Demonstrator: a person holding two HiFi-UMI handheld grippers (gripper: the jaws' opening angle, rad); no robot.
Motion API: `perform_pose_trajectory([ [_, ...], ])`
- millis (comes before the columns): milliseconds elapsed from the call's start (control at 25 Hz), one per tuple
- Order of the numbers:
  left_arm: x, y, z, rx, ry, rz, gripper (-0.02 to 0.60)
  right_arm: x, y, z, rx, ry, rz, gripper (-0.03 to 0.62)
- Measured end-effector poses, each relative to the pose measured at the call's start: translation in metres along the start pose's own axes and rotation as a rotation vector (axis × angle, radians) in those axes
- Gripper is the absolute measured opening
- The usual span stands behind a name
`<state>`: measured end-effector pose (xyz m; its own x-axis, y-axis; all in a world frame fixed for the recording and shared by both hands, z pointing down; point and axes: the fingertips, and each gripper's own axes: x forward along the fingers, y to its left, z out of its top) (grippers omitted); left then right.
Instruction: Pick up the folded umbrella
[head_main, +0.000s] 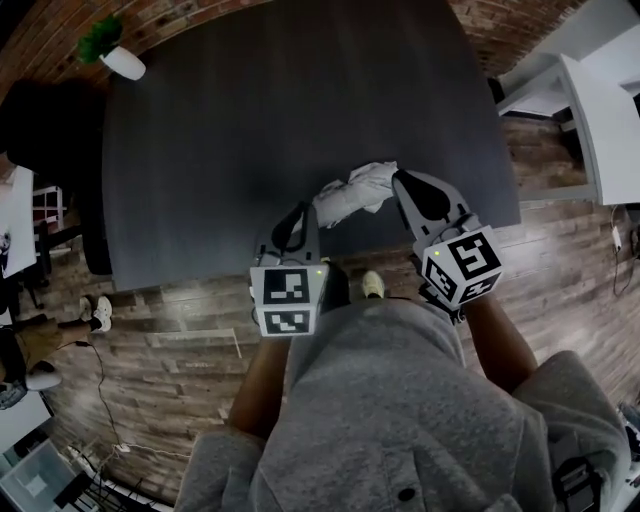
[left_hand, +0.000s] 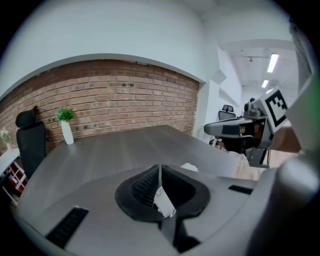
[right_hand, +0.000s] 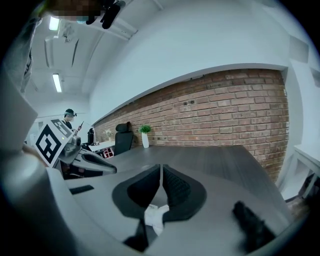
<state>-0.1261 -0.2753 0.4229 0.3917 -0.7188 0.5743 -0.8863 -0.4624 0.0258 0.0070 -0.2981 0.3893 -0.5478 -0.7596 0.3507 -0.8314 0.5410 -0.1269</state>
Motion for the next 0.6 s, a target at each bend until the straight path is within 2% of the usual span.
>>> perform_pose_trajectory([
  [320,0.032,-0.012,-0.003,0.046,0.040,-0.112,0.025,0.004,-0.021,-0.003,0.022,0.016,-0.054,0.032],
  [360,0.036,-0.014,-0.004,0.050,0.050,-0.126,0.041,0.003,-0.023,-0.004,0.025,0.018,-0.059,0.031],
  [440,0.043,-0.019,-0.010,0.057,0.076,-0.156,0.140,0.002,-0.025,-0.007,0.029,0.023,-0.067,0.031],
  [600,0.057,-0.024,-0.024,0.098,0.141,-0.202,0.196,0.002,-0.028,-0.009,0.035,0.028,-0.082,0.032],
])
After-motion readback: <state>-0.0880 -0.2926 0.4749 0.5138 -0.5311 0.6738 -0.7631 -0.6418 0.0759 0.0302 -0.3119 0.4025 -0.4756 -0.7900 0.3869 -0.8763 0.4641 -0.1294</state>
